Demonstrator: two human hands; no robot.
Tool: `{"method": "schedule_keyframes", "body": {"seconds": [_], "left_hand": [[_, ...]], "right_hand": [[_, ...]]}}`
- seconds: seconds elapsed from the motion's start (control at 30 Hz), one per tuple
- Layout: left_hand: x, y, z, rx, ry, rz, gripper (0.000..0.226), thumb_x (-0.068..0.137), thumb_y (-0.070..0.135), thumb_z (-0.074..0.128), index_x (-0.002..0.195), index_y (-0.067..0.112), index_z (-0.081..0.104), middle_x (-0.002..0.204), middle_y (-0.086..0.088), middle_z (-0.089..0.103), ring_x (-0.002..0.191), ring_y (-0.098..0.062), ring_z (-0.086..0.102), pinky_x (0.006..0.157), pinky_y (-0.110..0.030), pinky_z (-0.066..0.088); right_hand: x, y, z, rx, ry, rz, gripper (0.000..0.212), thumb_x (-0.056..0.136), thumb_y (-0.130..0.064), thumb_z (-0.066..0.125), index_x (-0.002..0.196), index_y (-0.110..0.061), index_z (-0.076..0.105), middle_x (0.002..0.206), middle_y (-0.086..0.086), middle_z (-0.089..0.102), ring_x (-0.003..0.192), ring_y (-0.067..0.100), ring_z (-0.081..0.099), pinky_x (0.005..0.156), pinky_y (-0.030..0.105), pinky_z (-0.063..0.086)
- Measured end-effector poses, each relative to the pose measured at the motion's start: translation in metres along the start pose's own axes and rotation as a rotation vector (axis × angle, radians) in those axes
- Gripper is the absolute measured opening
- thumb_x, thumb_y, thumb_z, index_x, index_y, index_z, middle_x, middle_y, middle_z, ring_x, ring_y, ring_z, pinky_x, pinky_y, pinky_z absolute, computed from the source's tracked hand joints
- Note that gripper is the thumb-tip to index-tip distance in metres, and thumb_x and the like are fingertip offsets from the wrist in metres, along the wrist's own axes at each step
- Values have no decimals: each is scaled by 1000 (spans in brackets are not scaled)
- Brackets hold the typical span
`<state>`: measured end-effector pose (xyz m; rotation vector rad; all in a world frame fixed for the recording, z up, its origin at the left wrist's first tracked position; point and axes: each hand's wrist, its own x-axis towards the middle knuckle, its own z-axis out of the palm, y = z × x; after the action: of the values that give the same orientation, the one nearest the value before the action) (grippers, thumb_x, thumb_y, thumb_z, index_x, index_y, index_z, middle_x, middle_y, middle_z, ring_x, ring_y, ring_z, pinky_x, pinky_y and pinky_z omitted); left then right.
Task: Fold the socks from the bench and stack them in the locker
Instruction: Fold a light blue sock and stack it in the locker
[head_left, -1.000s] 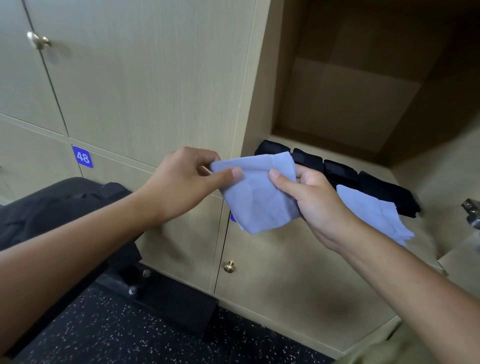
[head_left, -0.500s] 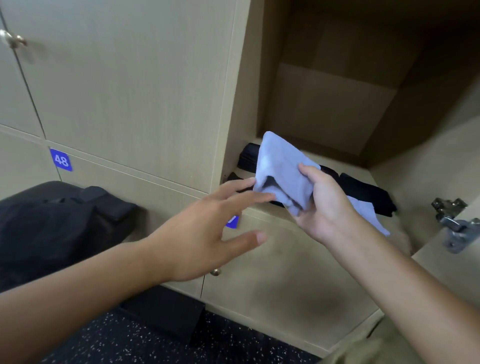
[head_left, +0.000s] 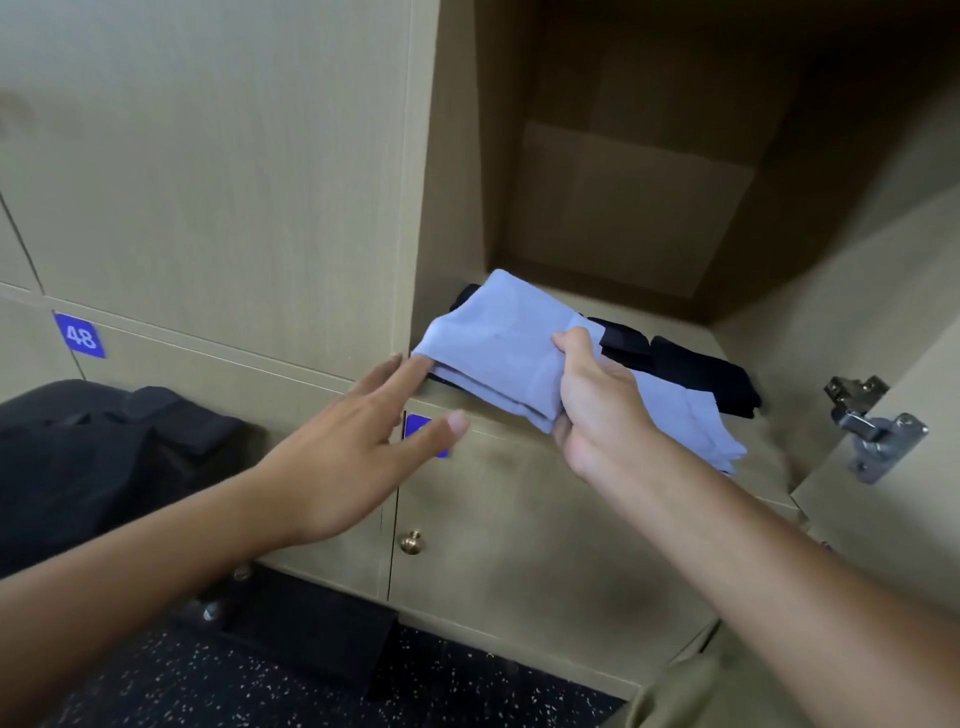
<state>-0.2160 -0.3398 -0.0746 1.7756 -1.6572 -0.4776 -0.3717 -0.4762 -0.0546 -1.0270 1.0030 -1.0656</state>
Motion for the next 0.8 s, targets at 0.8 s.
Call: {"method": "schedule_keyframes", "body": {"seconds": [0.8], "left_hand": [[8,-6,-34,-537,308,-87,40,90,12,76,117,26,49,90,-12,73,82,-36,70,79,-39,54]], "right_hand": [[-23,3,1,-330,-334,-261,34,94,-34,70,112,-6,65,96,10,77,84,17,71,82,39,57]]}}
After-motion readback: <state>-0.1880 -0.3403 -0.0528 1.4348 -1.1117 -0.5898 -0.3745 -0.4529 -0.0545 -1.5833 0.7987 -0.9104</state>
